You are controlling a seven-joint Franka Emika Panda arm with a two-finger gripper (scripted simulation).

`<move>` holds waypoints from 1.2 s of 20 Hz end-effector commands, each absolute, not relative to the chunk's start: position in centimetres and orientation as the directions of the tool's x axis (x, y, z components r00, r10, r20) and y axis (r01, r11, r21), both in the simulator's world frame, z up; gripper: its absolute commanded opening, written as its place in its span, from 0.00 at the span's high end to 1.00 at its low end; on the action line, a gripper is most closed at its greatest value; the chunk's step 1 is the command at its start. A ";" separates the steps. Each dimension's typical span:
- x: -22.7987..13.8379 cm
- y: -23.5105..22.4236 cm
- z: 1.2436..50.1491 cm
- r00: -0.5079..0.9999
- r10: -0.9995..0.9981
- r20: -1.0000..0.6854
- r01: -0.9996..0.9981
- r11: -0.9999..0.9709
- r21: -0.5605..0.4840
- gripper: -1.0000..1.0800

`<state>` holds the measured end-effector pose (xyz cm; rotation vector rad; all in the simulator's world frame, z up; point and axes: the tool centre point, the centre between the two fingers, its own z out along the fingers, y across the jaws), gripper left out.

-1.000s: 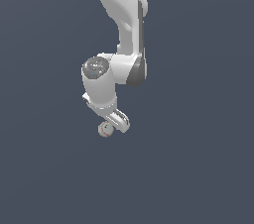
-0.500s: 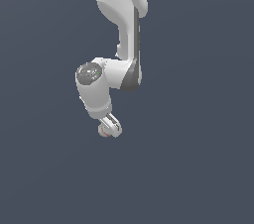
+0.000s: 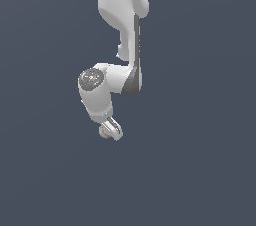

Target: Pick up the object and move it to a goal position.

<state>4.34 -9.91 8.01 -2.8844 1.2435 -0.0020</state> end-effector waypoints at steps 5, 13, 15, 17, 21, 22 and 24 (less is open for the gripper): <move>4.2 -9.9 5.0 0.684 -0.729 0.000 -0.729 -0.684 0.000 0.04; 4.4 -10.0 4.8 0.684 -0.729 0.000 -0.729 -0.684 0.000 1.00; 4.4 -10.0 4.8 0.684 -0.729 0.000 -0.729 -0.684 0.000 1.00; 4.4 -10.0 4.8 0.684 -0.729 0.000 -0.729 -0.684 0.000 1.00; 4.3 -9.9 4.8 0.685 -0.729 -0.001 -0.729 -0.685 0.000 1.00; 4.3 -9.8 4.9 0.685 -0.729 -0.001 -0.729 -0.685 0.000 1.00; 4.3 -9.5 5.1 0.685 -0.729 -0.001 -0.729 -0.685 0.000 1.00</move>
